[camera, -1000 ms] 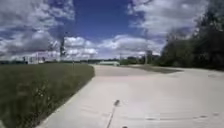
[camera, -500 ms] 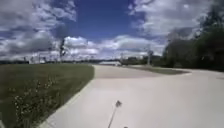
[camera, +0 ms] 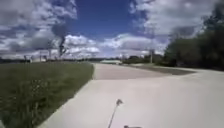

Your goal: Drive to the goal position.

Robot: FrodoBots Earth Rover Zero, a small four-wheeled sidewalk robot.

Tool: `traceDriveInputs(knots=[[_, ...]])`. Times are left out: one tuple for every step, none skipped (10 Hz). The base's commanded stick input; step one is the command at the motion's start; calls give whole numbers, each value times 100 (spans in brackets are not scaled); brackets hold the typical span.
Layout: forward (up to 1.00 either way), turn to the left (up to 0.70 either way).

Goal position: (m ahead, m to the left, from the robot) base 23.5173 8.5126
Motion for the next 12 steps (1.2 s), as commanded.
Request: traceDriveInputs(knots=[[100, 0], [100, 0], [100, 0], [100, 0], [100, 0], [100, 0], [100, 0], [100, 0], [100, 0], [100, 0], [100, 0], [100, 0]])
